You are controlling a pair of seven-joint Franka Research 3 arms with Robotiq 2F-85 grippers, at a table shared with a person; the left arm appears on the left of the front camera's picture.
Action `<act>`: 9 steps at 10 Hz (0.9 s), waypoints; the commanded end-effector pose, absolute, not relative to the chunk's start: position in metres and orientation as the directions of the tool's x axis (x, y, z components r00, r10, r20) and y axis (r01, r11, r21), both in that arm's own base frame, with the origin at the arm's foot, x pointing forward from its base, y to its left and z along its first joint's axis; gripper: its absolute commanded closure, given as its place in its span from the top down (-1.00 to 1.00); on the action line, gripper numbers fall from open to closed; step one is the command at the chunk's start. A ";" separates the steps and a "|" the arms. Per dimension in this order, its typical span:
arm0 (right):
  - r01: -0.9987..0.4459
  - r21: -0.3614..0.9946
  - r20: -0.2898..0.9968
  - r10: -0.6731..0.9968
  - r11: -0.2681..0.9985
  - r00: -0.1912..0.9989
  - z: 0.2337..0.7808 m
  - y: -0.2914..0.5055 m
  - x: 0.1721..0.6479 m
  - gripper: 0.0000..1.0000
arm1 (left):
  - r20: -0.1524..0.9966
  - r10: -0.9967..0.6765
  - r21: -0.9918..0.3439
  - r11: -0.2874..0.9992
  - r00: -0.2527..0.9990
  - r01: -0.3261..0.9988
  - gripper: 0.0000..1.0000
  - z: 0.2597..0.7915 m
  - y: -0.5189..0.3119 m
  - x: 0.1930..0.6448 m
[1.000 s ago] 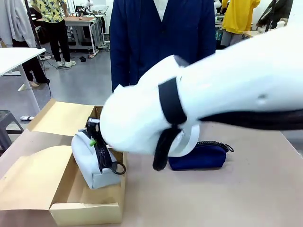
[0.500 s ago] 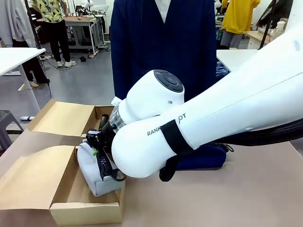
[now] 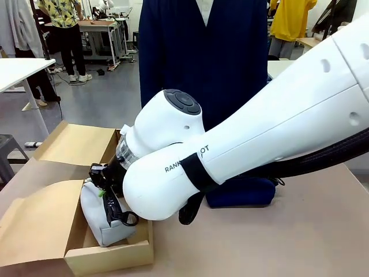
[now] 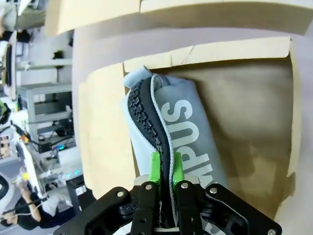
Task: Place items inside the box.
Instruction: Pick up a Pencil pouch or Stapler and place it inside the Mailer Box closest to the robot.
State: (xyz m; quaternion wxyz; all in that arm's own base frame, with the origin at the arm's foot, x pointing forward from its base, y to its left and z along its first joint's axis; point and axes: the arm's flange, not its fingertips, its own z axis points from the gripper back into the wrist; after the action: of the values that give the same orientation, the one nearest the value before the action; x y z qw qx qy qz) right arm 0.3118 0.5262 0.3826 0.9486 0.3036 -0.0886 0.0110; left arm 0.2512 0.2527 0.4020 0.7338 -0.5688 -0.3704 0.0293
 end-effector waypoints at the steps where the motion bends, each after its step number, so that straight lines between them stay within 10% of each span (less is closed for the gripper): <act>1: -0.063 0.542 0.172 -0.037 0.838 0.984 0.381 0.539 0.314 -0.79 | 0.529 0.470 -0.847 0.346 0.706 0.404 1.00 0.403 0.251 0.252; 5: -0.077 0.510 0.154 -0.003 0.857 0.988 0.375 0.537 0.314 -0.63 | 0.529 0.470 -0.847 0.346 0.706 0.404 1.00 0.403 0.251 0.252; 6: -0.084 0.509 0.153 0.006 0.856 0.988 0.375 0.537 0.314 0.40 | 0.529 0.470 -0.847 0.346 0.706 0.404 1.00 0.403 0.251 0.252; 8: -0.088 0.508 0.151 0.012 0.857 0.988 0.375 0.537 0.313 1.00 | 0.529 0.470 -0.847 0.346 0.706 0.404 1.00 0.403 0.251 0.252; 9: -0.091 0.507 0.153 0.015 0.857 0.988 0.375 0.536 0.312 1.00 | 0.529 0.470 -0.847 0.346 0.706 0.404 1.00 0.403 0.251 0.252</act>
State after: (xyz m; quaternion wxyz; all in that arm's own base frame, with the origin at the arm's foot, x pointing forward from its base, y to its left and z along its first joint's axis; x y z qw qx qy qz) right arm 0.3094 0.5333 0.3707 0.9608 0.2672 -0.0721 0.0190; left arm 0.2512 0.2527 0.4020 0.7338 -0.5688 -0.3704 0.0293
